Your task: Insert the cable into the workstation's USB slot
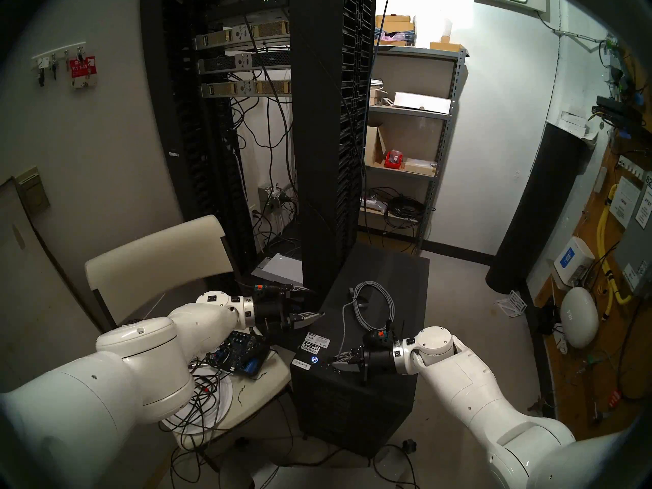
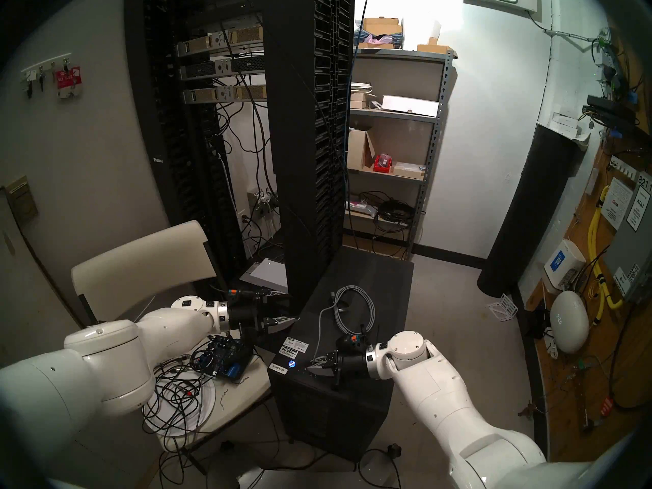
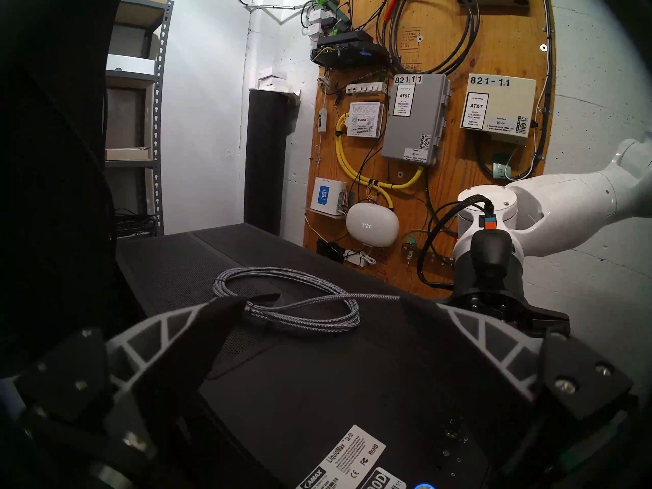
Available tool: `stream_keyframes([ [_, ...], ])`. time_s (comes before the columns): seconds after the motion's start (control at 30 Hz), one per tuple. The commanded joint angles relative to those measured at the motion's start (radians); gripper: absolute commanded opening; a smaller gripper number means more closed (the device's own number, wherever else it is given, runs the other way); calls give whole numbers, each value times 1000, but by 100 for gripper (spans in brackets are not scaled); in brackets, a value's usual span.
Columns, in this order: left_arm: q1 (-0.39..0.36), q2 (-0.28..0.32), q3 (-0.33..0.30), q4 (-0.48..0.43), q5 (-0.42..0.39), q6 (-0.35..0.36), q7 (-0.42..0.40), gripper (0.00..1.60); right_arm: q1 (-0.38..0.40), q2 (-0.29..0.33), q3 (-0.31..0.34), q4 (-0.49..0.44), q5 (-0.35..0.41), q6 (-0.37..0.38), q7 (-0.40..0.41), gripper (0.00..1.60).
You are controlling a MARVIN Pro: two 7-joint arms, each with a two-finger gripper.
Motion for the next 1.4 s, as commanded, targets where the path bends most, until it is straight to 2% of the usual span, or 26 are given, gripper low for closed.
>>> stream_keyframes([
  [0.0, -15, 7, -7, -9, -7, 3, -46, 160, -24, 0, -11, -8, 3, 12, 21, 0],
  [0.53, -12, 14, -10, -22, -5, 3, -36, 160, 3, -15, -28, 76, -2, 17, 32, 0],
  [0.83, -12, 21, -10, -31, -4, 4, -35, 160, -6, -16, -25, 79, 2, 9, 39, 0],
  [1.27, -16, 15, -10, -24, -2, 6, -40, 160, -30, 9, 9, -22, 32, 2, 58, 0],
  [1.3, -16, 14, -10, -24, -2, 7, -40, 160, -31, 9, 9, -24, 33, 2, 58, 6],
  [1.33, -16, 14, -10, -24, -2, 7, -40, 160, -31, 10, 8, -24, 34, 2, 59, 37],
  [1.37, -16, 14, -11, -24, -3, 7, -41, 160, -31, 10, 8, -25, 34, 1, 58, 60],
])
